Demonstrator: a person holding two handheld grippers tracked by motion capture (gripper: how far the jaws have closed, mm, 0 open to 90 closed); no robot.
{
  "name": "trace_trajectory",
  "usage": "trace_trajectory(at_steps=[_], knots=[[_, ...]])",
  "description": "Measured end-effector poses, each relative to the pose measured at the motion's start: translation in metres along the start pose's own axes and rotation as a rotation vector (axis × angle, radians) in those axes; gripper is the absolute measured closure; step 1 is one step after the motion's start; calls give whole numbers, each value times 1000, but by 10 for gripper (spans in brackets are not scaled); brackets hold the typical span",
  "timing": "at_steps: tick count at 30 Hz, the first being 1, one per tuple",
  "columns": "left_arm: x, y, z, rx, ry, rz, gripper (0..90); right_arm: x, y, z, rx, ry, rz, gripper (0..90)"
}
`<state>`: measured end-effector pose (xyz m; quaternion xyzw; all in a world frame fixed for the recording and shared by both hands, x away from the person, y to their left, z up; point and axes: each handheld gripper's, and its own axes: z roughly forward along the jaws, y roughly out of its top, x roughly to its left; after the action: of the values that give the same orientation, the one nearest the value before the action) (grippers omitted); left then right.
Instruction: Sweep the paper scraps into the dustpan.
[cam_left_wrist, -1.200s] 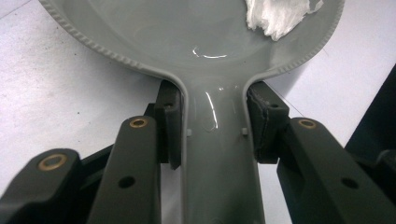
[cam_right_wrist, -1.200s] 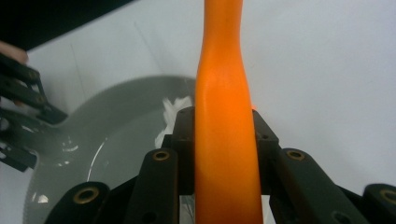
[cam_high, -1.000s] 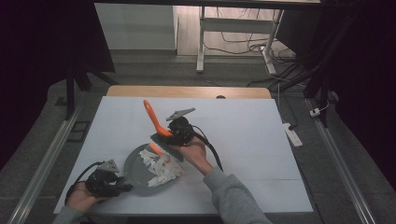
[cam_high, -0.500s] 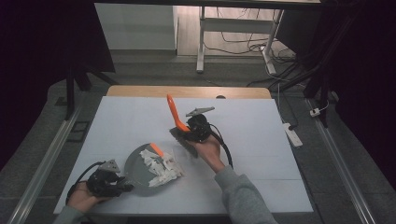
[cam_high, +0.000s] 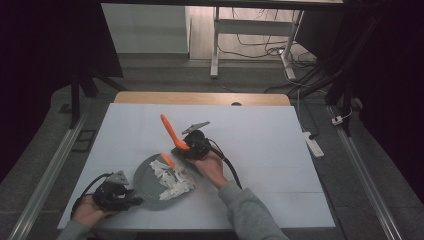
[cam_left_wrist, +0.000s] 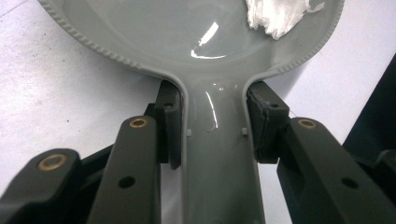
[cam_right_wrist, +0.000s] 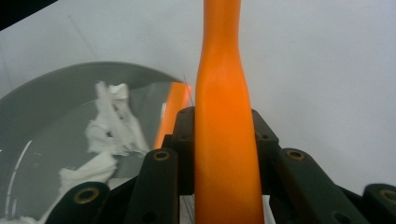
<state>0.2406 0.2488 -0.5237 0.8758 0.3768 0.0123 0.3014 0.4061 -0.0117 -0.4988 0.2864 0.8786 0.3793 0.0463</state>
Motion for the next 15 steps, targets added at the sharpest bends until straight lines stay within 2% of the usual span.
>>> trace_trajectory(at_steps=[5, 8, 10, 13, 15], knots=[[0, 1, 1, 2, 0, 1, 618, 15, 2, 4, 10, 38, -28, 704], [0, 2, 1, 4, 2, 5, 618, 24, 3, 5, 2, 93, -9, 705], [0, 1, 1, 2, 1, 3, 618, 31, 3, 5, 1, 124, -13, 704], [-1, 1, 1, 2, 1, 4, 618, 34, 4, 1, -30, 209, 21, 704], [-1, 1, 1, 2, 0, 4, 618, 34, 6, -8, -59, 206, 23, 704]])
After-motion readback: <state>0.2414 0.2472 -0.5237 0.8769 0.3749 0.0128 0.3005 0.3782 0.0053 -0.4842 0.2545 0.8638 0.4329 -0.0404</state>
